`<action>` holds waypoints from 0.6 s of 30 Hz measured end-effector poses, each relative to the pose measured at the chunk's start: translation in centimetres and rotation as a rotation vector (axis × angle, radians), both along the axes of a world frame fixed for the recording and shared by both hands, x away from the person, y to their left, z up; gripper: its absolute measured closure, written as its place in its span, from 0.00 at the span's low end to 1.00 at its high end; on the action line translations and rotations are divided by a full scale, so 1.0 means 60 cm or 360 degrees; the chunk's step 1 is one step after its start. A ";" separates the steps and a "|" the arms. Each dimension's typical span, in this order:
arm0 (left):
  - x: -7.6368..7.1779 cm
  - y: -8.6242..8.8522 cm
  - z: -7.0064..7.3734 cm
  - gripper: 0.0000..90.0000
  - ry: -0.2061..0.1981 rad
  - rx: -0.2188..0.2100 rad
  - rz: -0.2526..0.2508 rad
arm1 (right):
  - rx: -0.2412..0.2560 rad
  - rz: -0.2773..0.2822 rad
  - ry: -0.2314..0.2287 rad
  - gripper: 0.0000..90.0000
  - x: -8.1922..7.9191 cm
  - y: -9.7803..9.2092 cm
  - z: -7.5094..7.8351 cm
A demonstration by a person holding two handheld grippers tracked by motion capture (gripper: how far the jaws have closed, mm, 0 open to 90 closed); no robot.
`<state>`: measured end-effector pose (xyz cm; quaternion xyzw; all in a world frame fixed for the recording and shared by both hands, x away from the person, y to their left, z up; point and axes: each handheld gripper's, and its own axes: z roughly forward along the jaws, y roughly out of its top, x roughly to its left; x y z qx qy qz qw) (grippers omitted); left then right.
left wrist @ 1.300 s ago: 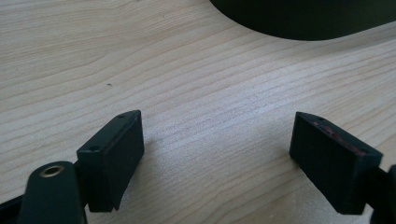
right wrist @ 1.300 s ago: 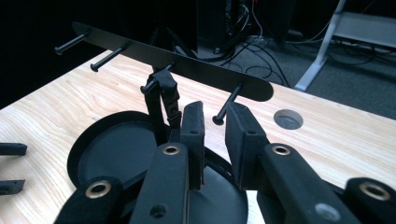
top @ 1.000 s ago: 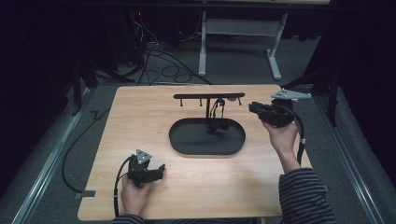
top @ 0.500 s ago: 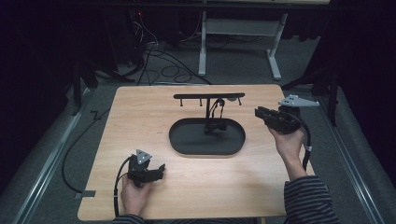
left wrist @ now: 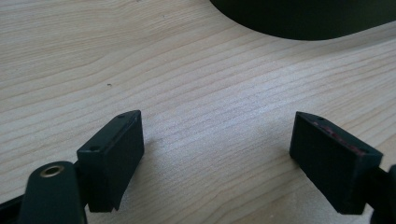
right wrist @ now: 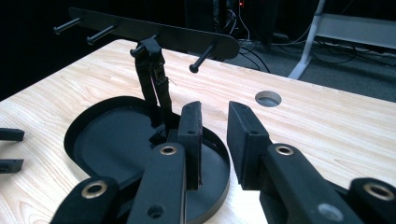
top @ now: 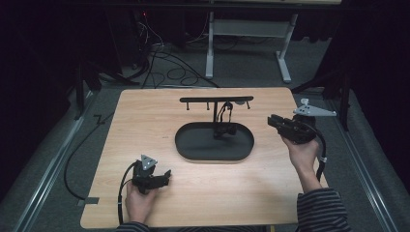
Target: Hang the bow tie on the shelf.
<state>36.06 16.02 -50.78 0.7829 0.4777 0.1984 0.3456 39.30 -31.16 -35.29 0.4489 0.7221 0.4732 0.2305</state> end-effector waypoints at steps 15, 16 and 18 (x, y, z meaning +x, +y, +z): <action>0.000 0.000 0.000 0.20 0.0000 0.0000 0.0000 | 0.0010 -0.0004 0.0003 0.84 -0.022 -0.009 -0.012; 0.000 0.000 0.000 0.20 -0.0001 0.0000 0.0000 | 0.0014 -0.0007 0.0001 0.84 -0.023 -0.010 -0.013; 0.000 0.000 0.000 0.20 0.0000 0.0000 0.0000 | 0.0017 -0.0009 0.0001 0.84 -0.027 -0.011 -0.015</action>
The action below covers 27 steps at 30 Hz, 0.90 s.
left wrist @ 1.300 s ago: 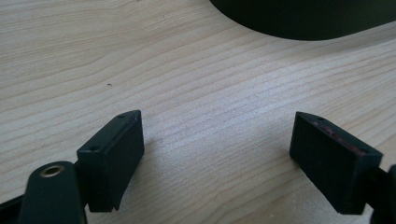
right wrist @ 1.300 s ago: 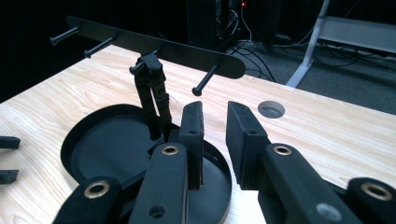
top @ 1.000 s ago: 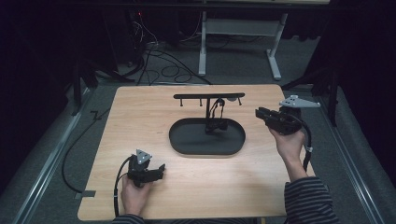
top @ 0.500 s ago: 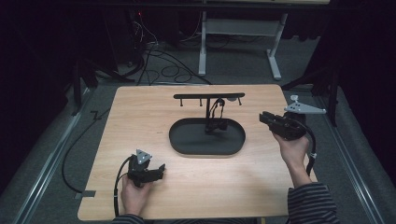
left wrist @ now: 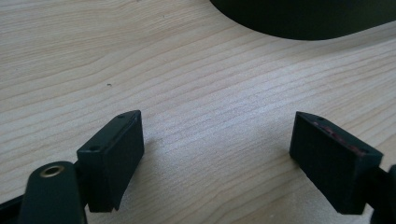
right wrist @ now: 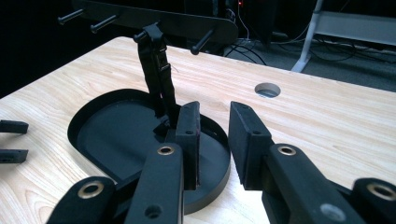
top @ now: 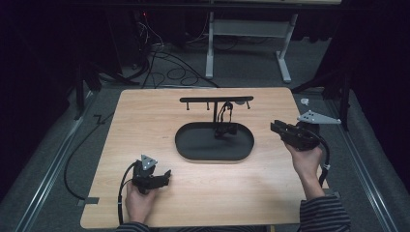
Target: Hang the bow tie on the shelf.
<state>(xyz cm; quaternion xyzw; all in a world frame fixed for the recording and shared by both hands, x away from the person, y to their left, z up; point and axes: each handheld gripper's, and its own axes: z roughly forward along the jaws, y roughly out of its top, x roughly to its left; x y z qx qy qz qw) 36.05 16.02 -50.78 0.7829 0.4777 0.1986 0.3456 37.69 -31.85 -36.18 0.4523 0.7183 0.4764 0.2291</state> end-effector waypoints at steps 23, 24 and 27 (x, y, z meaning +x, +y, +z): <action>0.000 0.000 0.000 0.20 -0.0001 -0.0001 0.0000 | -0.0077 -0.0031 0.0033 0.81 -0.036 -0.005 -0.036; 0.000 0.000 0.000 0.20 -0.0001 -0.0001 0.0000 | -0.0080 -0.0036 0.0038 0.81 -0.038 -0.006 -0.041; 0.000 0.000 0.000 0.20 -0.0001 -0.0001 -0.0001 | -0.0065 -0.0046 0.0058 0.81 -0.042 -0.008 -0.050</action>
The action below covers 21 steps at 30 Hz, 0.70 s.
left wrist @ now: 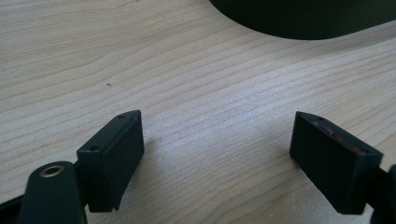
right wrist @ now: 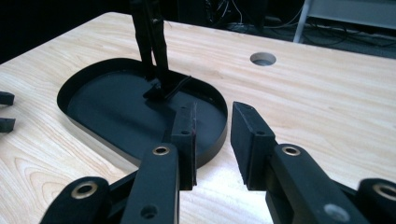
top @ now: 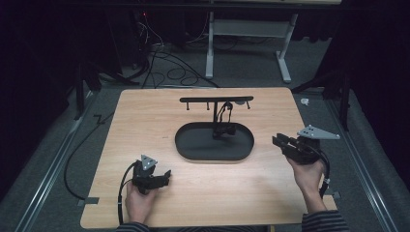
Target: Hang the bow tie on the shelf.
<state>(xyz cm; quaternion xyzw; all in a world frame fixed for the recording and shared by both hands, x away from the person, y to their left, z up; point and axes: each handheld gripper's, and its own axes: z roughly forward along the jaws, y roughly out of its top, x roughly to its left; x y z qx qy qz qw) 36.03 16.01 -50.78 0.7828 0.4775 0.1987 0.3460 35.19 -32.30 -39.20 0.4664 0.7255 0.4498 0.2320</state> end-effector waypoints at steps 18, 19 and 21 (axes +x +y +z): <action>0.000 0.000 0.000 0.20 -0.0003 -0.0002 0.0001 | 0.0022 0.0002 0.0022 0.81 -0.012 0.004 -0.024; 0.000 0.000 0.000 0.20 -0.0002 -0.0002 0.0001 | 0.0021 0.0002 0.0022 0.81 -0.013 0.004 -0.025; 0.000 0.000 0.000 0.20 -0.0003 -0.0002 0.0001 | 0.0026 -0.0001 0.0028 0.81 -0.014 0.004 -0.026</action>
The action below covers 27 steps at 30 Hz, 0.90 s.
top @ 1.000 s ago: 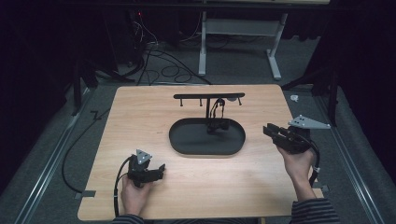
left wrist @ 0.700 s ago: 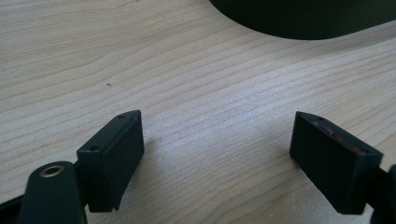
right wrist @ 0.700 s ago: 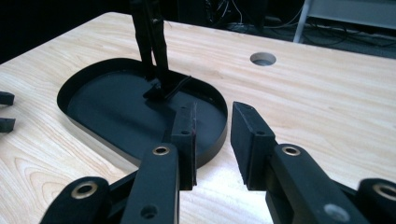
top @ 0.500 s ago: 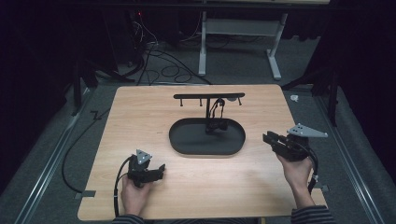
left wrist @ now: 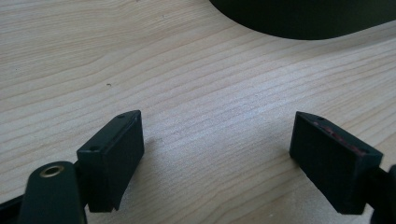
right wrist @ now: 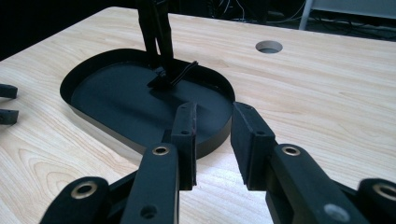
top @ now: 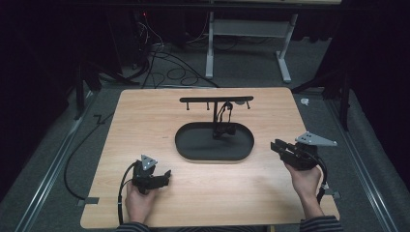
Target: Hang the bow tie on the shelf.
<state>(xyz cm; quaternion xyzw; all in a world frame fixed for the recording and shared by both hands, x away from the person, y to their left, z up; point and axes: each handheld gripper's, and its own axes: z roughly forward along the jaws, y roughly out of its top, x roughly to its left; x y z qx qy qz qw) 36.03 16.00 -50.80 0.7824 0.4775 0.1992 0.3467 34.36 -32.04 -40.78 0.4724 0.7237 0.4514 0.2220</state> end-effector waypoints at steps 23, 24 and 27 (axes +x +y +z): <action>0.000 0.000 0.000 0.20 0.0000 0.0001 0.0000 | 0.0007 -0.0002 0.0061 0.81 -0.007 0.005 -0.038; 0.000 0.000 0.000 0.20 0.0001 0.0001 -0.0001 | 0.0006 -0.0002 0.0063 0.81 -0.007 0.006 -0.040; 0.000 0.000 0.000 0.20 0.0000 0.0001 -0.0001 | 0.0020 -0.0009 0.0079 0.81 -0.008 0.006 -0.047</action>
